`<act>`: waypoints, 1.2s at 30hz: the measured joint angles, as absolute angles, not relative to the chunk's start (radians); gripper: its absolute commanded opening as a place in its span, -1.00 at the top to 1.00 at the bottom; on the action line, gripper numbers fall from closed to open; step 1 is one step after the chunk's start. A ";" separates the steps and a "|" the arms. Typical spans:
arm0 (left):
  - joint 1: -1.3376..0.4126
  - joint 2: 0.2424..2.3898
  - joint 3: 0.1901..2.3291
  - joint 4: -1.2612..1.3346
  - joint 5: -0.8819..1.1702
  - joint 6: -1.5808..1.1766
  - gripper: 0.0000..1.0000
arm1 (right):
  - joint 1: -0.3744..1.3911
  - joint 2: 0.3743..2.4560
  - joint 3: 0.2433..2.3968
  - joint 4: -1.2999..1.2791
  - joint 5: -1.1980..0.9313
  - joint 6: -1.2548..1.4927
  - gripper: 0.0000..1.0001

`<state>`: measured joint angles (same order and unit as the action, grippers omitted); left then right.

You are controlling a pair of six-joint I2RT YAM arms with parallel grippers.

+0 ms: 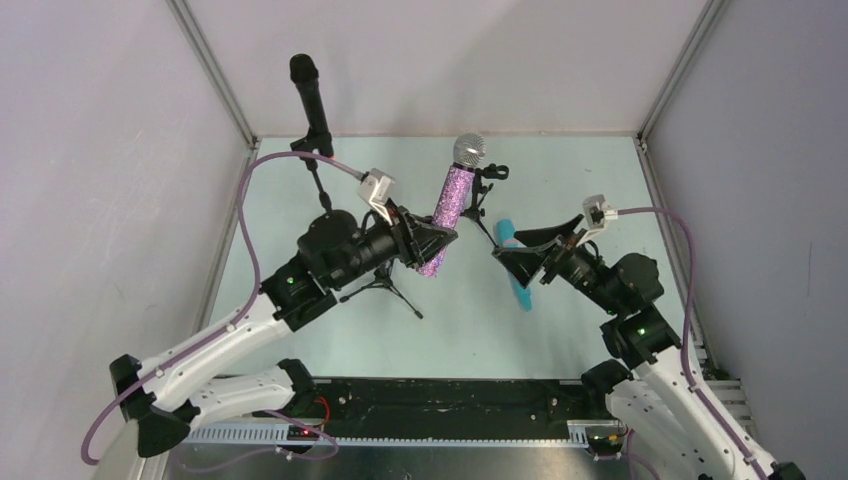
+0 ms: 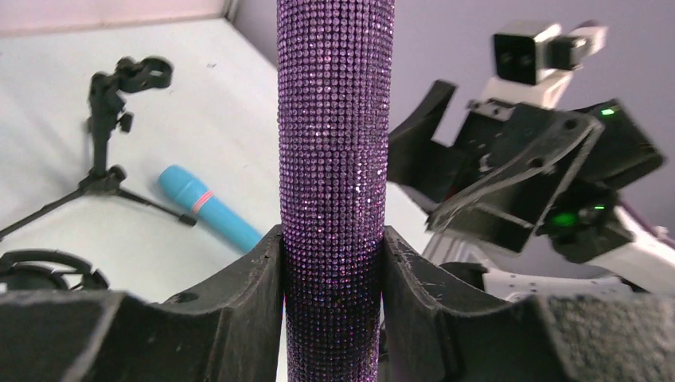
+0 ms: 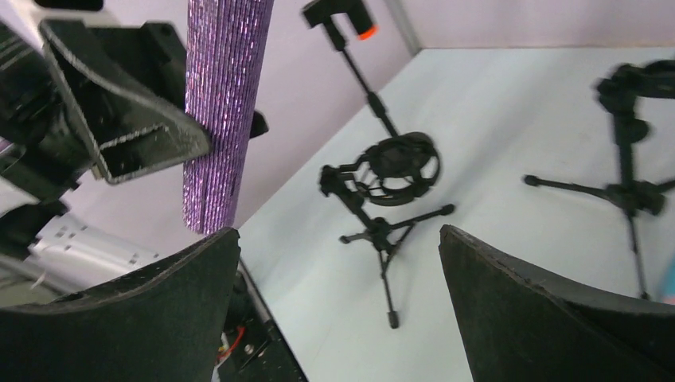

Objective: Attach the microphones to the stand

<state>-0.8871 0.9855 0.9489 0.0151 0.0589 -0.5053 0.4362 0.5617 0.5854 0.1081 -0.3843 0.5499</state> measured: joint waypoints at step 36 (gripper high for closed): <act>-0.887 0.997 0.879 0.172 0.338 -0.636 1.00 | 0.586 0.944 0.723 0.662 -0.505 0.918 -0.40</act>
<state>-0.8871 0.9974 0.8787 0.1719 0.3382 -0.6365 0.5861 0.9443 0.7231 0.6624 -0.5045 0.9176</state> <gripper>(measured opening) 0.456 0.803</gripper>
